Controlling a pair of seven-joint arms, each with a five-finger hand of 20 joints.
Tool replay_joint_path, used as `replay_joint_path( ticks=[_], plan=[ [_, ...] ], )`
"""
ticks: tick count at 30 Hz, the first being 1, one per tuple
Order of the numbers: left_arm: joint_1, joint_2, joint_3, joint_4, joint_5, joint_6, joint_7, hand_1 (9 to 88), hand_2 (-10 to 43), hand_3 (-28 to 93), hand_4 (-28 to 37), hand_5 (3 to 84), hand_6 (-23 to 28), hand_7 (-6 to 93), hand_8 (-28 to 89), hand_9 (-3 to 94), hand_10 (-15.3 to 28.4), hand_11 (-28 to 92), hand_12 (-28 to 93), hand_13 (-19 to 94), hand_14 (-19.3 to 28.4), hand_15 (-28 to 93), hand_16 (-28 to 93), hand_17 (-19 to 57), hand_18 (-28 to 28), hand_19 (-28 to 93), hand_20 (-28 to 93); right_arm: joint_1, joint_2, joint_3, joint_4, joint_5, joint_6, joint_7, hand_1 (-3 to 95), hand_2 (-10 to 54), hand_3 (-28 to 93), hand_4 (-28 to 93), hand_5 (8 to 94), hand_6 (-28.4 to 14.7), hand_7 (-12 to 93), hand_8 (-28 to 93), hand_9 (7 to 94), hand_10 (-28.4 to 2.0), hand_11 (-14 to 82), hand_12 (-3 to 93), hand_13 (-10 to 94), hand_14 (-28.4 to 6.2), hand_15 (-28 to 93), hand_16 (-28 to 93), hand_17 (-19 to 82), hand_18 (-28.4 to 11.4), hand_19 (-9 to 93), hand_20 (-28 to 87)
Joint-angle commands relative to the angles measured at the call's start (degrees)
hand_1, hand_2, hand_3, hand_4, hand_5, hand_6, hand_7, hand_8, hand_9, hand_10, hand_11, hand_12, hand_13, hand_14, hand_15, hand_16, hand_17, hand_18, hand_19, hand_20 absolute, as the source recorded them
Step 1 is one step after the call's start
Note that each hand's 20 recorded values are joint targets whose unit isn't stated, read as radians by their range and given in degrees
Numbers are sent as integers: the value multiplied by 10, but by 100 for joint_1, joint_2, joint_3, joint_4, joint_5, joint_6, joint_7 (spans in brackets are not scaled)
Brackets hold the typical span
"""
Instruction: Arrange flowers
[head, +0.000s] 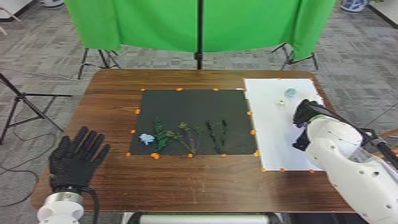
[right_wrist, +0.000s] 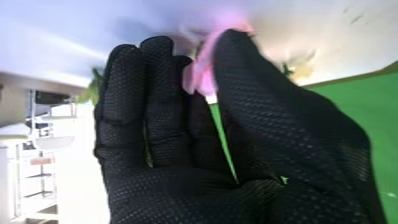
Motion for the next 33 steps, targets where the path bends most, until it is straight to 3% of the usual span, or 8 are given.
replay_joint_path(
  ticks=[1,3,5,9,16,22,28,33],
  plan=[
    [83,-87,7,23,-132,-19,-49,278,157,747,-283,420,65,184,-121,358,143,248,92,276,132,372,-66,-43,122,301,130,-247,-43,16,160,-34,84,22,654,-95,705,-280,590,-24,214,-105,637,-146,161,274,567,-82,388,350,321,-188,709,312],
    [75,-82,14,27,-150,-17,-43,278,157,747,-283,420,65,184,-121,358,143,248,92,276,132,373,-66,-43,122,302,130,-275,-32,-14,147,-54,208,28,659,-95,697,-276,609,-25,218,-31,692,-130,116,371,598,-73,398,375,338,-184,735,314],
    [91,-88,5,20,-139,-20,-33,278,157,746,-283,419,65,184,-120,358,143,249,92,276,132,373,-66,-43,122,302,129,-285,-23,-46,130,-87,306,-12,663,-95,689,-272,635,-25,257,67,734,-120,133,453,631,-68,417,402,361,-185,745,323],
    [103,-91,2,17,-137,-36,-22,277,157,746,-283,419,65,185,-120,358,143,249,92,276,132,374,-67,-43,122,302,129,-302,26,-104,26,-275,610,-129,659,-95,686,-272,662,-22,291,100,746,-117,189,522,646,-66,446,435,357,-204,757,357],
    [115,-123,-12,31,-97,-96,-95,277,157,746,-283,416,65,184,-121,356,142,248,91,275,132,374,-67,-43,122,301,128,-185,158,-267,-443,-523,1431,-476,623,-95,693,-262,676,-26,298,98,754,-119,207,523,651,-69,464,438,361,-215,766,374],
    [122,-106,-29,26,-102,-61,-75,277,157,746,-283,416,64,183,-120,357,142,248,92,274,132,371,-68,-45,123,302,128,403,25,-697,-862,-480,1548,-921,619,-95,692,-257,680,-25,300,103,753,-121,213,527,650,-71,471,439,363,-216,770,379],
    [85,-84,2,35,-97,-15,-90,278,156,745,-283,418,65,184,-120,357,143,248,92,274,133,373,-67,-44,122,302,128,1572,-499,-1712,-698,-334,1571,-1511,619,-91,688,-257,677,-28,294,103,749,-123,210,527,646,-74,474,438,360,-215,771,381],
    [72,-50,48,36,-105,-11,-65,277,157,746,-283,418,65,184,-120,357,143,249,92,275,133,375,-67,-44,122,302,128,2513,-1303,-2583,-24,-314,1326,-1996,612,-83,687,-255,674,-31,290,104,744,-125,209,526,639,-75,478,434,355,-214,768,384]
  ],
)
